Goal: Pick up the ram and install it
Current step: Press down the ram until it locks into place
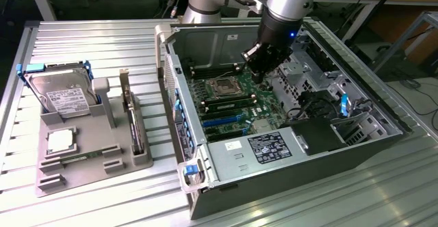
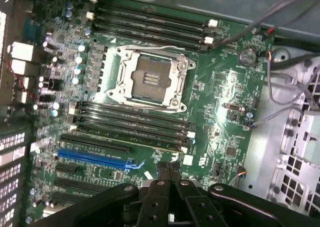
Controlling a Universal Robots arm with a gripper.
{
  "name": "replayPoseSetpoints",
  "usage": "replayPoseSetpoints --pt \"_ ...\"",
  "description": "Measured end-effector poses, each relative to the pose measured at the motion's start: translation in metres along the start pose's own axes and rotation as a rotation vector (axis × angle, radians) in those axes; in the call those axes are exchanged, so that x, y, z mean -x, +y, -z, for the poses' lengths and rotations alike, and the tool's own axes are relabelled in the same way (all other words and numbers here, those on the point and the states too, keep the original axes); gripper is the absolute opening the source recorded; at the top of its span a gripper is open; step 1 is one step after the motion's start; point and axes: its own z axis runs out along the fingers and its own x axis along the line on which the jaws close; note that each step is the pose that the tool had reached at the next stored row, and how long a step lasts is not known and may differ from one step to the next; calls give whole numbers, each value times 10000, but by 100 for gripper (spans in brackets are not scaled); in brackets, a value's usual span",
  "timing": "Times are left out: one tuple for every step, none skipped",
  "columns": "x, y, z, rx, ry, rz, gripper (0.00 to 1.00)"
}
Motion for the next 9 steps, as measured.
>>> replayPoseSetpoints --pt "0 0 0 -2 4 -141 10" --pt "0 0 0 -3 6 -262 10" --pt "0 0 0 -6 14 -586 10" --pt "0 0 0 -8 20 -874 10" --pt "0 0 0 -11 26 -1128 10" --pt "0 0 0 -13 33 -1411 10" --pt "0 0 0 -15 39 -1640 10" --pt "0 0 0 -18 42 -1797 10" --pt "0 0 0 -18 42 -1798 10"
